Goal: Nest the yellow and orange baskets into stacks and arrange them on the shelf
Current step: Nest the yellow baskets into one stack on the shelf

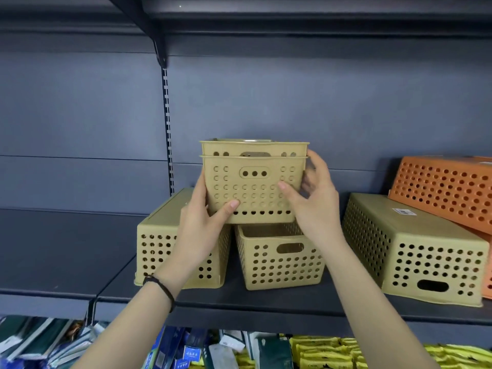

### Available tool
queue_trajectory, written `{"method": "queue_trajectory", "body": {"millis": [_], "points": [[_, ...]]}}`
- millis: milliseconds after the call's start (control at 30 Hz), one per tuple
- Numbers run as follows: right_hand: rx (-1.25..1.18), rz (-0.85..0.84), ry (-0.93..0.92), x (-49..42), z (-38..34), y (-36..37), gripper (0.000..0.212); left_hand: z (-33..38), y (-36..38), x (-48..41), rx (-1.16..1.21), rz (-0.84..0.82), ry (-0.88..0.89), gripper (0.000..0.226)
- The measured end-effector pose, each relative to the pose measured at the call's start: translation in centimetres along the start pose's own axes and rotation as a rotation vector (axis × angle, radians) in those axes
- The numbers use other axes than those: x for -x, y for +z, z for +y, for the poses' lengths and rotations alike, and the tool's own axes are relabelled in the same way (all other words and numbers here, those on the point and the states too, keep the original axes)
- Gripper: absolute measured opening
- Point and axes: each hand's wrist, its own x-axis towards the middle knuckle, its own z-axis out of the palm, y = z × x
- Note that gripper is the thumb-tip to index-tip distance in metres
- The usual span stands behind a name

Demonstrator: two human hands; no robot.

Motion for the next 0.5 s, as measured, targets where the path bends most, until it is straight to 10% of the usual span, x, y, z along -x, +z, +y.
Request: {"method": "queue_trajectory", "body": {"millis": [500], "points": [[0.010,0.025,0.065,1.8,4.3,-5.7,0.063,-0.9,4.9,2.3,0.013,-0.072,-0.079,0.054]]}}
